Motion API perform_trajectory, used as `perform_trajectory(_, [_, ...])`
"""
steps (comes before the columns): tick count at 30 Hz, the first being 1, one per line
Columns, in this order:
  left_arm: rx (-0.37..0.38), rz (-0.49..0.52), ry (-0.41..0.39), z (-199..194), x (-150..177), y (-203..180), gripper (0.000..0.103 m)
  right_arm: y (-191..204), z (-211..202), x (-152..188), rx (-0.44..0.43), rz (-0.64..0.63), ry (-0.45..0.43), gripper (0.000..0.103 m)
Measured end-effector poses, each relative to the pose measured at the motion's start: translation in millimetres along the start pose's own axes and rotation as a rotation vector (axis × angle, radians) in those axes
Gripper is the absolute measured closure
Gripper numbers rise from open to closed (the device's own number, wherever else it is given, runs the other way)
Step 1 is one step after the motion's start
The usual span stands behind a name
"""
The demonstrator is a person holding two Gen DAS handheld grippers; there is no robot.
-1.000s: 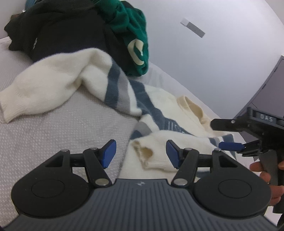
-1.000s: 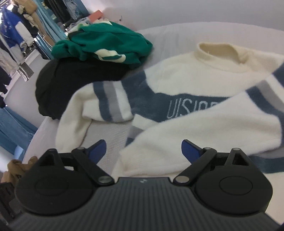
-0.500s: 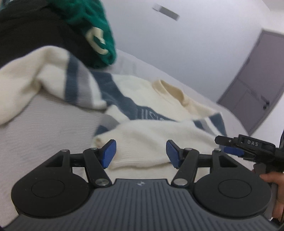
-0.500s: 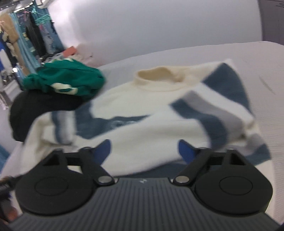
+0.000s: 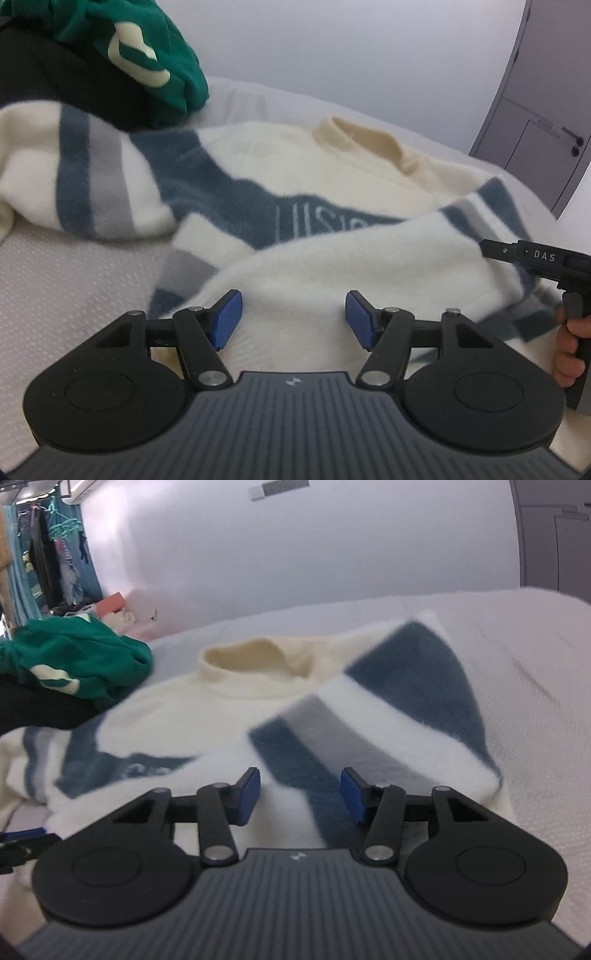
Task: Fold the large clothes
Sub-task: 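Open the right gripper and withdraw it from the folded sleeve, then grasp the other sweater sleeve cuff with the left gripper and lift it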
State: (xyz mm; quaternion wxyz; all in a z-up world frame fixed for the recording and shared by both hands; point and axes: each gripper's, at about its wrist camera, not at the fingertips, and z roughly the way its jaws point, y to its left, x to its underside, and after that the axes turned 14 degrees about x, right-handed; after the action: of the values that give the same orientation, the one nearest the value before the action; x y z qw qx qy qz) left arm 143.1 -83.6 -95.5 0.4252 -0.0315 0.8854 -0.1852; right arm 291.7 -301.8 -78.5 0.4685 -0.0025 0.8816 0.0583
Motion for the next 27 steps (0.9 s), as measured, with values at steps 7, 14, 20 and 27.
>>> perform_trajectory(7, [-0.041,0.063,0.017,23,4,-5,0.034,-2,24,3,-0.014,0.022,0.021,0.054])
perform_trajectory(14, [-0.027,0.003,-0.003,13,-1,-2,0.034,-8,25,6,-0.031,0.042,0.01,0.054])
perform_trajectory(20, [-0.04,-0.089,-0.07,-36,-5,5,0.034,-14,14,7,-0.041,0.07,-0.002,0.054])
perform_trajectory(27, [-0.204,-0.192,-0.118,-97,-6,30,0.033,-7,-22,11,0.011,0.068,-0.017,0.05])
